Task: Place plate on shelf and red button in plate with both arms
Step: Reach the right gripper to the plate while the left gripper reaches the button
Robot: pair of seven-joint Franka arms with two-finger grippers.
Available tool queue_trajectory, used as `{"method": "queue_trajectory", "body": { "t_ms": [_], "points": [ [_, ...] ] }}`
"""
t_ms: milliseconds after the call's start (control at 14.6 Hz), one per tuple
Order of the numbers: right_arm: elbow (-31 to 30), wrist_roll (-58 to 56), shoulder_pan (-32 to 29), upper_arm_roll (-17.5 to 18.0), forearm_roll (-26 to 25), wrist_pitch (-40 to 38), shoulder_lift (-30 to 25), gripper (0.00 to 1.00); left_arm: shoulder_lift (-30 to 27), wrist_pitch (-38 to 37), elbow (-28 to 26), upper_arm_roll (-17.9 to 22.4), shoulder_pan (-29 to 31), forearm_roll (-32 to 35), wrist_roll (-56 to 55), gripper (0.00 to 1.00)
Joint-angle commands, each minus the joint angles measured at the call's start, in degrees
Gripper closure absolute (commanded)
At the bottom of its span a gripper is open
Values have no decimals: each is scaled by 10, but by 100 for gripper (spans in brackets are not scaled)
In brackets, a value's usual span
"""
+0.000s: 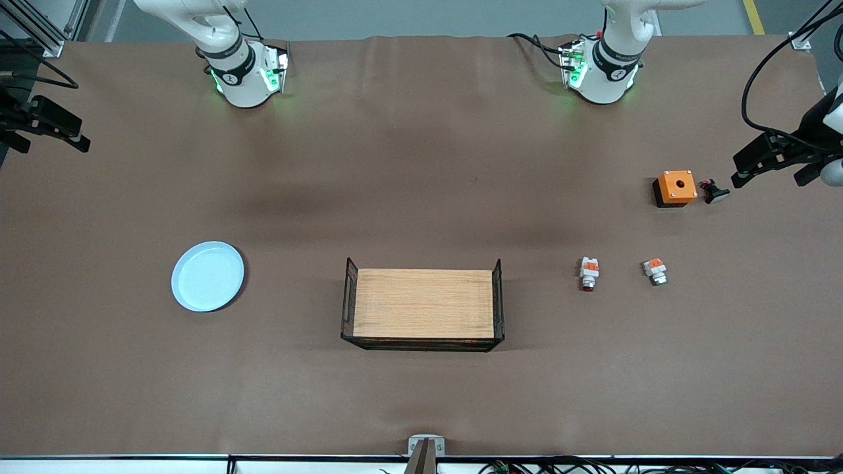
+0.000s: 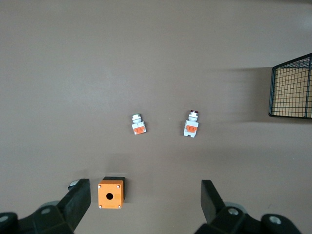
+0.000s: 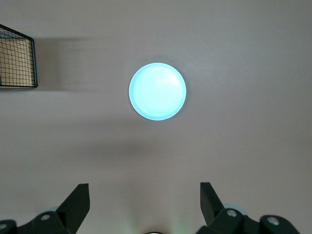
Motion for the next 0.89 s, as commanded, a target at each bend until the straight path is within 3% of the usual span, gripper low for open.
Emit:
{"method": "queue_trajectory", "body": {
  "t_ms": [0,411,616,822],
  "points": [
    [9,4,0,0,-5,0,12,0,3,-14,14,-2,-1,0,0,0],
    [12,3,-7,-2,-7,27,57,0,15,-27,-10,-2,3,-1,-11,0],
    [12,2,-30,-2,-4,56,92,0,49,-27,-19,-4,-5,-7,-13,0],
    [13,1,-44,-2,-6,57,133,0,64,30,-71,-10,-14,-14,-16,0]
  ]
}}
